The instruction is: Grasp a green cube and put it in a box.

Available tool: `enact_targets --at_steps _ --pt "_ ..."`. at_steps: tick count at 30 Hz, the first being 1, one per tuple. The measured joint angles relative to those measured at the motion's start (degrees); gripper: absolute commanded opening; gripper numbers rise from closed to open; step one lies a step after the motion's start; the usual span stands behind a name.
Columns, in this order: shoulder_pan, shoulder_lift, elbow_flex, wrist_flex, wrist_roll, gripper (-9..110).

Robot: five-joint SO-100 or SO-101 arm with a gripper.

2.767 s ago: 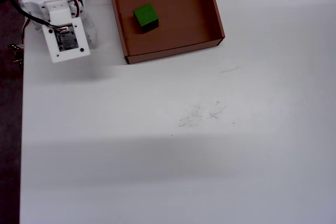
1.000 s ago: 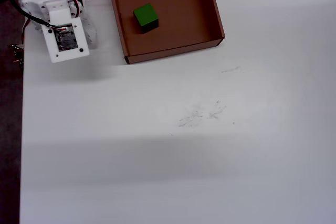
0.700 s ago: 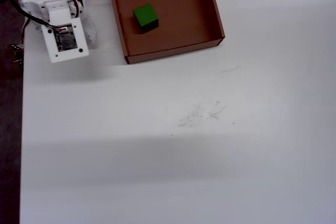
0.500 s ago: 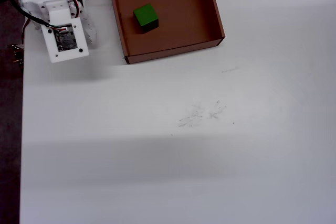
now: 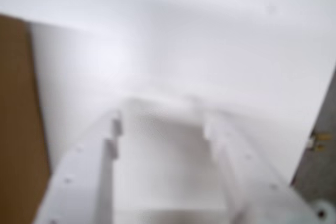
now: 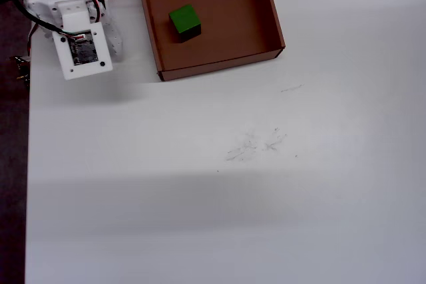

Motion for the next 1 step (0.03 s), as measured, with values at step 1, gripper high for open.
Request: enact_targets --at_steps 1 --pt "0.0 0.0 0.0 0.0 0.0 21"
